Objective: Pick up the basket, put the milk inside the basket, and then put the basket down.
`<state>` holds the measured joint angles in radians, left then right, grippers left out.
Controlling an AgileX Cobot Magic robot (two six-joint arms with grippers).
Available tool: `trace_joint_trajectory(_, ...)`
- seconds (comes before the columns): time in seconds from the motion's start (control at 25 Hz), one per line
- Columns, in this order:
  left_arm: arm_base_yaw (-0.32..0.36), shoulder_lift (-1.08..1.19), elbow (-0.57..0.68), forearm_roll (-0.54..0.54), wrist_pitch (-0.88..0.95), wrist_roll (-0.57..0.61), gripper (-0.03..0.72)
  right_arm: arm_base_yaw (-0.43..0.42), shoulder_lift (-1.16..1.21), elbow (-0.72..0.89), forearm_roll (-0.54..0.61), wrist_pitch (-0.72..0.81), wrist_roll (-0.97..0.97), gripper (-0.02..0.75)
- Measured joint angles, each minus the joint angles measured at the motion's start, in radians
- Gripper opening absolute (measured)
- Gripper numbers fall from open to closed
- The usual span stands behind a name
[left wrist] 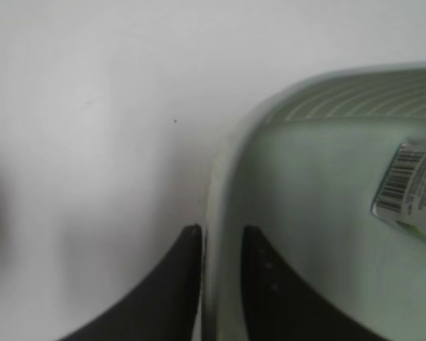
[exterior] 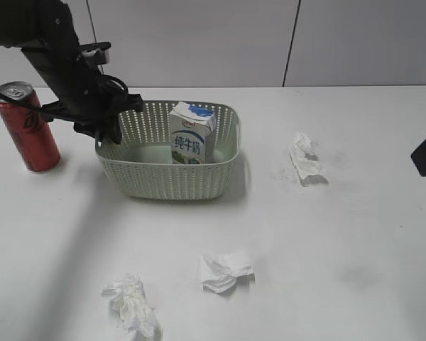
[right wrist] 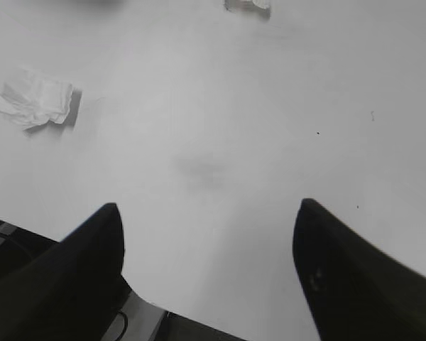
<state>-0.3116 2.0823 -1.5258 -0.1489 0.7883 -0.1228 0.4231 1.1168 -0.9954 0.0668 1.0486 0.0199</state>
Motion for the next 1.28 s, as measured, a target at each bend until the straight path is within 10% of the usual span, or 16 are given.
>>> trace_joint_trajectory(0.36, 0.0, -0.057, 0.0, 0.019, 0.097, -0.002, 0.552, 0.0, -0.036, 0.0, 0.001, -0.002, 0.002, 0.564)
trace_joint_trajectory(1.04, -0.083, -0.678, 0.002, 0.121, 0.425, 0.027, 0.582, 0.0, -0.354, 0.064, 0.001, 0.047, -0.029, 0.6)
trace_joint_trajectory(1.28, -0.106, -0.913, 0.184, 0.123, 0.426, 0.028, 0.582, 0.0, -0.628, 0.273, -0.001, 0.056, -0.03, 0.601)
